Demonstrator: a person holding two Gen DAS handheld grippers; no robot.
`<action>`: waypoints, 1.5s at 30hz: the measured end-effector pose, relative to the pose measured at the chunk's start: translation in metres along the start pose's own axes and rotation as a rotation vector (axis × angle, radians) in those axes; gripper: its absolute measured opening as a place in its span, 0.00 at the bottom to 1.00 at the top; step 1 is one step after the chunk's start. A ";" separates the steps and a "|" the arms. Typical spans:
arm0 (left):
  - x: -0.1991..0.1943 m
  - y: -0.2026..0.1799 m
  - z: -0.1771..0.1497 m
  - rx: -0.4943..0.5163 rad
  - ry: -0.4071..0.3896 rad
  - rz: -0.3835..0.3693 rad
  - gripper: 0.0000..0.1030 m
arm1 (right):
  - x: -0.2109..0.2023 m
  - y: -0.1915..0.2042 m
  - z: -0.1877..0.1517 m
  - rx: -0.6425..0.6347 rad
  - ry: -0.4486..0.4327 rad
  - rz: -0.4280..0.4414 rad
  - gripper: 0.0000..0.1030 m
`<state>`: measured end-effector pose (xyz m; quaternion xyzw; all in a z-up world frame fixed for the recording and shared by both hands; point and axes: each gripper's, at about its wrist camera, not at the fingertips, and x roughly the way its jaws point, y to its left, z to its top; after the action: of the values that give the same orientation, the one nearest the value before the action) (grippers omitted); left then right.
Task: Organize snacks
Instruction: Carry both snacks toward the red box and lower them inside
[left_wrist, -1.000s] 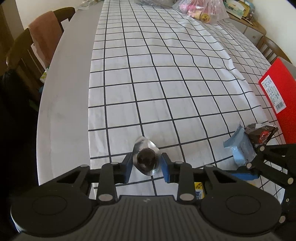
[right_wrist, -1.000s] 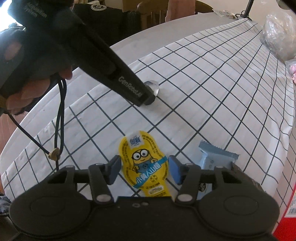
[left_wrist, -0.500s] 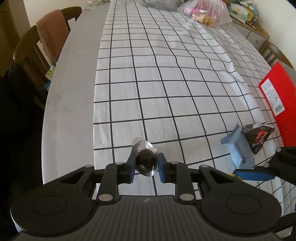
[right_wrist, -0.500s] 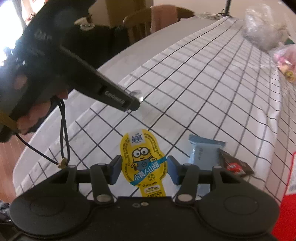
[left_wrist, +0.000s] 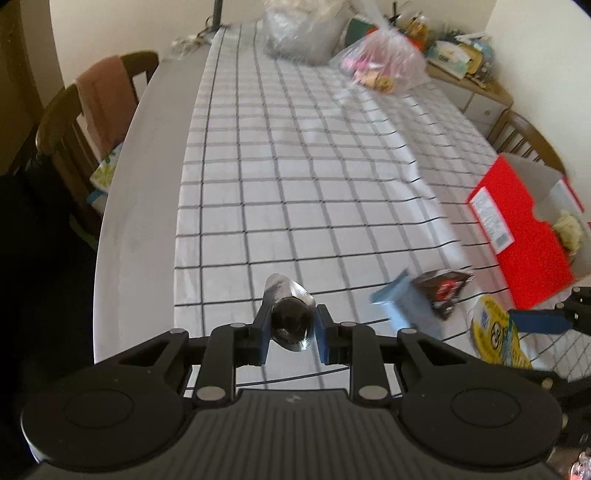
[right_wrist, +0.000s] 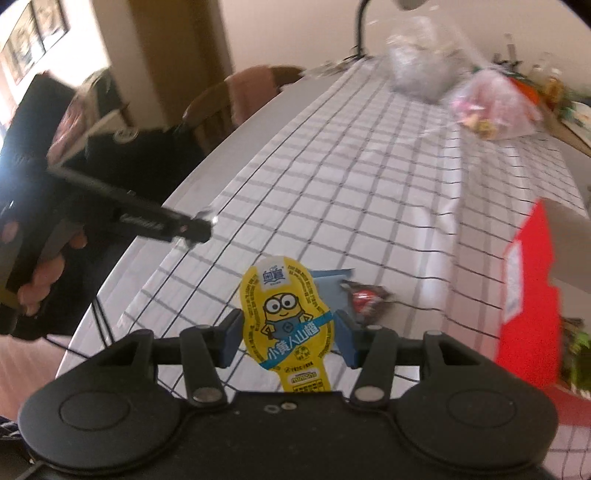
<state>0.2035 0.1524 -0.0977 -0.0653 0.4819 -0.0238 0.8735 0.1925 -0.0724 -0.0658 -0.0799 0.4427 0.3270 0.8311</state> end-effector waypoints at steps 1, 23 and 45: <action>-0.004 -0.005 0.001 0.008 -0.006 -0.005 0.23 | -0.006 -0.004 -0.002 0.014 -0.012 -0.008 0.49; -0.042 -0.178 0.038 0.152 -0.100 -0.083 0.23 | -0.120 -0.150 -0.031 0.225 -0.186 -0.159 0.49; 0.032 -0.351 0.078 0.233 -0.039 -0.090 0.23 | -0.092 -0.314 -0.022 0.356 -0.113 -0.177 0.49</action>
<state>0.2934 -0.1910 -0.0354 0.0147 0.4555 -0.1174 0.8823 0.3341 -0.3677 -0.0554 0.0481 0.4375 0.1733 0.8810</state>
